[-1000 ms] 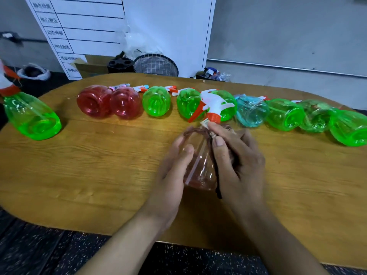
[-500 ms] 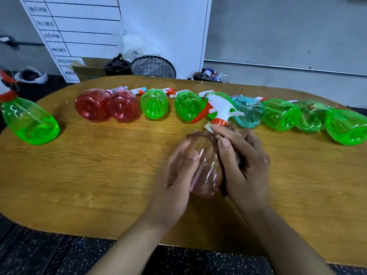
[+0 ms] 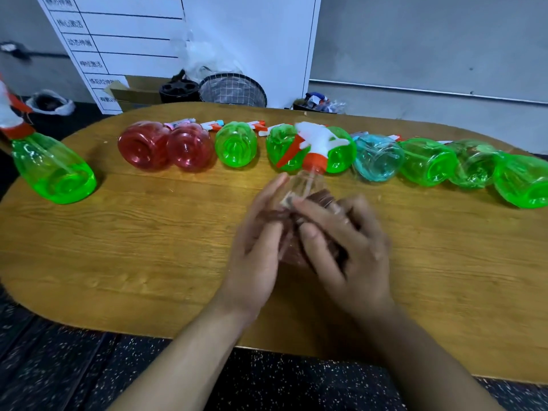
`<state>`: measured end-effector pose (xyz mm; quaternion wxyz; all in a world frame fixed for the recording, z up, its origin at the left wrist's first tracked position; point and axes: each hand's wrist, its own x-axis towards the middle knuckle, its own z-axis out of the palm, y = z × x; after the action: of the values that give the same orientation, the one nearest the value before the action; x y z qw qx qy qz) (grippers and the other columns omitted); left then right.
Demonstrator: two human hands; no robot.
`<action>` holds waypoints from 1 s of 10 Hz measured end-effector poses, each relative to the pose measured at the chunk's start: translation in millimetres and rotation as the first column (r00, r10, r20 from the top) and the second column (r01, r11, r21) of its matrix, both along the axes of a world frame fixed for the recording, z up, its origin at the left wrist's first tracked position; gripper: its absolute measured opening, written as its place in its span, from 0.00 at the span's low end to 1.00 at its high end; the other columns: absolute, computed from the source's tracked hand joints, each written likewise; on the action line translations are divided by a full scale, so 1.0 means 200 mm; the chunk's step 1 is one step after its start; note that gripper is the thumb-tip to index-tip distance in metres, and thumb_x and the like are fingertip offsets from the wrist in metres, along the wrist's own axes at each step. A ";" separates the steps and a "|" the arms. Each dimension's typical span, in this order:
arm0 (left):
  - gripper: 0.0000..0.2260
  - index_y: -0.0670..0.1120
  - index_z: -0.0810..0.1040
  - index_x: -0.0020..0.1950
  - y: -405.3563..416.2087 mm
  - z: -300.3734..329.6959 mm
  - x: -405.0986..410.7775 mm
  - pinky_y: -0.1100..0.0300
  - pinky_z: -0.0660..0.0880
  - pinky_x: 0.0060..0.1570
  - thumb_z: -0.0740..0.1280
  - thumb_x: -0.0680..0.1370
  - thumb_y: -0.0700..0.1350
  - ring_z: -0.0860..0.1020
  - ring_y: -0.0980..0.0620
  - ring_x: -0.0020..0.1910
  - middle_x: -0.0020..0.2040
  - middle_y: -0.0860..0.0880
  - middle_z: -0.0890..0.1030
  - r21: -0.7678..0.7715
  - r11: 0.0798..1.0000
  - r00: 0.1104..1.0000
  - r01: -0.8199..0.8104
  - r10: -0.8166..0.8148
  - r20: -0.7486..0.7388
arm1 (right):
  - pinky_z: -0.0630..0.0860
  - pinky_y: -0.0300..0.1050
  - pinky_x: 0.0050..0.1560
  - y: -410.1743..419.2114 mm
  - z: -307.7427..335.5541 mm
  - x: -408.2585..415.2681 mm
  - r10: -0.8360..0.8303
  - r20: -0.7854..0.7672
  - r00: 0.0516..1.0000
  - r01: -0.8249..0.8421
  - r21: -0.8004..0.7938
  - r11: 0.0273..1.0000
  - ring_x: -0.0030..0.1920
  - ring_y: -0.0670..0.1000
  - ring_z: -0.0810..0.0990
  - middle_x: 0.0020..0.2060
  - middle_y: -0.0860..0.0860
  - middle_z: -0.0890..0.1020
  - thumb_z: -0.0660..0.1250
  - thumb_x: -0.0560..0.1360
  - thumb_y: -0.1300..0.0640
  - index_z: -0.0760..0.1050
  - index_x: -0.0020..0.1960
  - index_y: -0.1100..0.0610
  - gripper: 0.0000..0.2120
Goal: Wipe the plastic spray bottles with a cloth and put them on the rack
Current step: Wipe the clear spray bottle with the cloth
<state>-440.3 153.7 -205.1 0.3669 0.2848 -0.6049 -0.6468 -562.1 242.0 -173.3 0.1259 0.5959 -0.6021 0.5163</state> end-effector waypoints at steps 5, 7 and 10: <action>0.24 0.47 0.69 0.81 0.02 0.12 0.03 0.37 0.70 0.75 0.58 0.86 0.52 0.77 0.43 0.73 0.73 0.43 0.80 0.076 0.997 0.986 -0.019 0.031 -0.162 | 0.69 0.32 0.43 0.00 -0.05 0.01 0.099 -0.150 0.984 -0.098 0.011 0.995 0.44 0.39 0.67 0.44 0.52 0.74 0.70 0.82 0.51 0.81 0.66 0.50 0.14; 0.19 0.46 0.74 0.77 0.10 0.13 0.01 0.36 0.75 0.71 0.62 0.87 0.50 0.79 0.42 0.71 0.69 0.43 0.82 0.042 0.991 0.985 0.126 -0.120 -0.120 | 0.69 0.34 0.47 0.00 0.01 -0.11 -0.045 0.168 0.985 0.047 -0.004 0.999 0.44 0.43 0.74 0.44 0.53 0.74 0.64 0.83 0.52 0.80 0.66 0.51 0.13; 0.27 0.59 0.71 0.77 0.12 0.17 0.01 0.43 0.74 0.72 0.71 0.78 0.56 0.78 0.53 0.72 0.72 0.54 0.81 0.077 0.972 0.969 0.220 -0.209 -0.135 | 0.72 0.37 0.49 -0.02 0.04 -0.09 -0.023 0.496 0.868 0.068 -0.072 0.995 0.44 0.51 0.76 0.44 0.59 0.77 0.63 0.83 0.52 0.81 0.67 0.53 0.16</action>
<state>-437.9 177.1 -170.3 0.3188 0.1927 -0.5775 -0.7264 -579.6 237.1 -165.6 0.0057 0.4237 -0.6049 0.6742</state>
